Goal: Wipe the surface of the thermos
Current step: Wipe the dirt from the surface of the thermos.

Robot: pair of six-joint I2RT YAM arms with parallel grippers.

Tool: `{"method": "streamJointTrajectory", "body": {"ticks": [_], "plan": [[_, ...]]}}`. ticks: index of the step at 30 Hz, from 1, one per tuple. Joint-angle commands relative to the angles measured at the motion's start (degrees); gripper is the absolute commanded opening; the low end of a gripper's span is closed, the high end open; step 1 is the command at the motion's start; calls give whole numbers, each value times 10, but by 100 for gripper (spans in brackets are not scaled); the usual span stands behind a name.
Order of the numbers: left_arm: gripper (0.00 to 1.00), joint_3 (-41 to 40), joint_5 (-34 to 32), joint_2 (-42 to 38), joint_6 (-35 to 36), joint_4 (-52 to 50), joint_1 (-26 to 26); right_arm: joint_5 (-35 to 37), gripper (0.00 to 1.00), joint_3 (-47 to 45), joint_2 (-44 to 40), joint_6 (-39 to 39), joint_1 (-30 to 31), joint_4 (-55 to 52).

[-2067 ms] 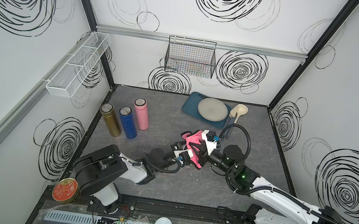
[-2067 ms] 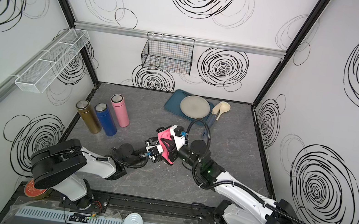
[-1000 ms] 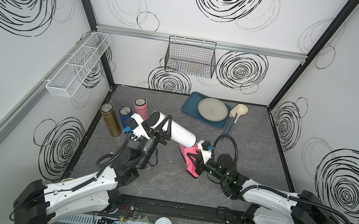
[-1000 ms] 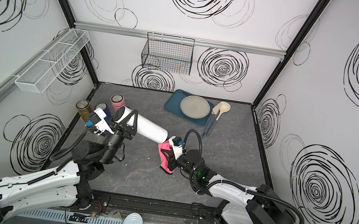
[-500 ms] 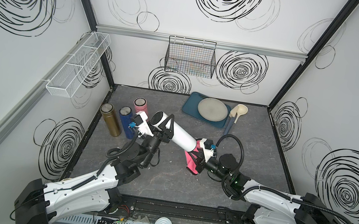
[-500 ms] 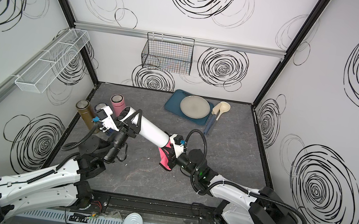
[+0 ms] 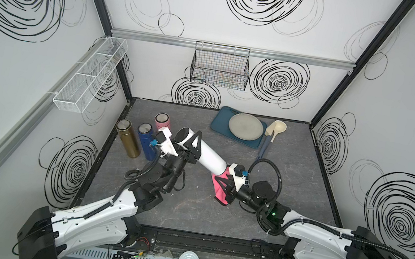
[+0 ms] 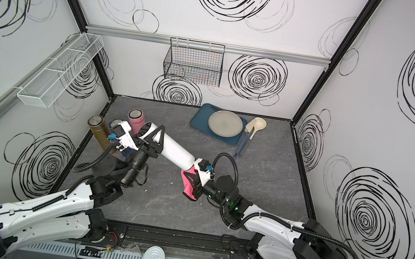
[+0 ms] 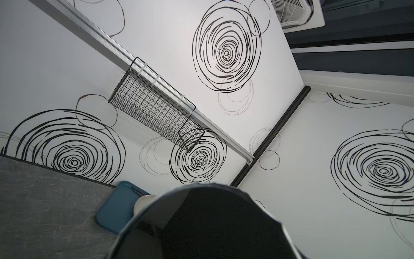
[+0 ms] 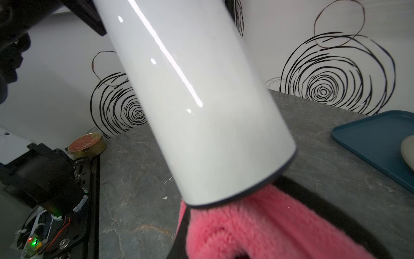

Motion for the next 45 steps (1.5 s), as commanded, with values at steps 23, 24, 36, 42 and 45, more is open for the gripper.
{"method": "streamJointTrajectory", "body": {"ticks": [23,24,36,42,45], "plan": [[0,20,37,2,-9,28,9,-66,0,6,0,87,-93,85],[0,22,45,6,-12,28,11,-56,0,15,10,78,-70,82],[0,24,45,22,-14,24,24,-66,0,-11,-3,100,-101,105],[0,39,39,86,65,40,43,54,0,46,28,87,-85,-17],[0,45,15,158,148,75,67,107,0,72,58,112,-105,-77]]}}
